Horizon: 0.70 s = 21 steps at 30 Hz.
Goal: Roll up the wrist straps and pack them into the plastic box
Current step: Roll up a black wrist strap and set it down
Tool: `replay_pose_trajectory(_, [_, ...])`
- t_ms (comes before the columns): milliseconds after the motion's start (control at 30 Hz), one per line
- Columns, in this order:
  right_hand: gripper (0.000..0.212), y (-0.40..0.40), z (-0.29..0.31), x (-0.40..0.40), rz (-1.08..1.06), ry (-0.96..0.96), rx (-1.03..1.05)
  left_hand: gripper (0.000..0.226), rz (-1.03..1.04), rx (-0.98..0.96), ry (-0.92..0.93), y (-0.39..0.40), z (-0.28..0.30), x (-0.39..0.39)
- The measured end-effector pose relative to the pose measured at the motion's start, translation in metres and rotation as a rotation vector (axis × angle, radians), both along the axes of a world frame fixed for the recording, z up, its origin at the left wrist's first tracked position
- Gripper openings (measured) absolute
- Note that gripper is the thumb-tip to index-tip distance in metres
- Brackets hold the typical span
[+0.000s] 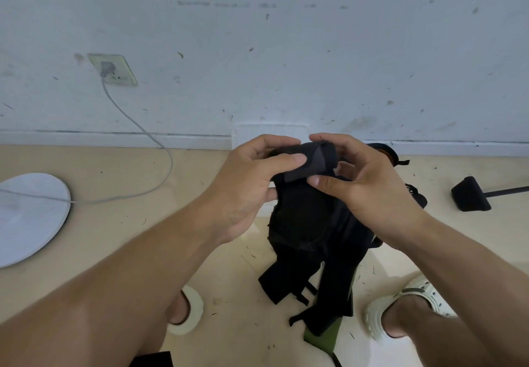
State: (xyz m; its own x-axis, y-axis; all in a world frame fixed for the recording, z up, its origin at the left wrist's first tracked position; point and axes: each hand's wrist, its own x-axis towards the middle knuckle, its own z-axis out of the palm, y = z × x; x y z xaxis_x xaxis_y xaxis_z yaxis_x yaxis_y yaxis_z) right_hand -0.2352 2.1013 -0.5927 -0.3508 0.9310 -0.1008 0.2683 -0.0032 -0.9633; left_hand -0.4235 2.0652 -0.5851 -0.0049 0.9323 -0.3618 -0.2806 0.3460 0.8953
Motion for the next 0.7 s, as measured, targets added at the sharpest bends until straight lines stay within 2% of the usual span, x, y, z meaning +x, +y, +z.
replay_pose_trajectory(133, [0.055, 0.002, 0.008, 0.001, 0.097, 0.072, -0.202, 0.026, 0.024, 0.057, 0.095, -0.001, -0.006, -0.002])
replay_pose_trajectory(233, [0.055, 0.002, 0.011, -0.001, 0.065, 0.118, -0.289, 0.037, -0.003, 0.119, 0.152, -0.003, -0.010, -0.001])
replay_pose_trajectory(400, [0.055, 0.002, 0.011, 0.000, 0.098, 0.047, -0.318, 0.047, -0.023, 0.188, 0.234, -0.004, -0.010, 0.000])
replay_pose_trajectory(700, [0.042, 0.004, 0.011, 0.004, 0.095, 0.059, -0.244, 0.075, -0.051, 0.132, 0.271, -0.004, -0.005, -0.001])
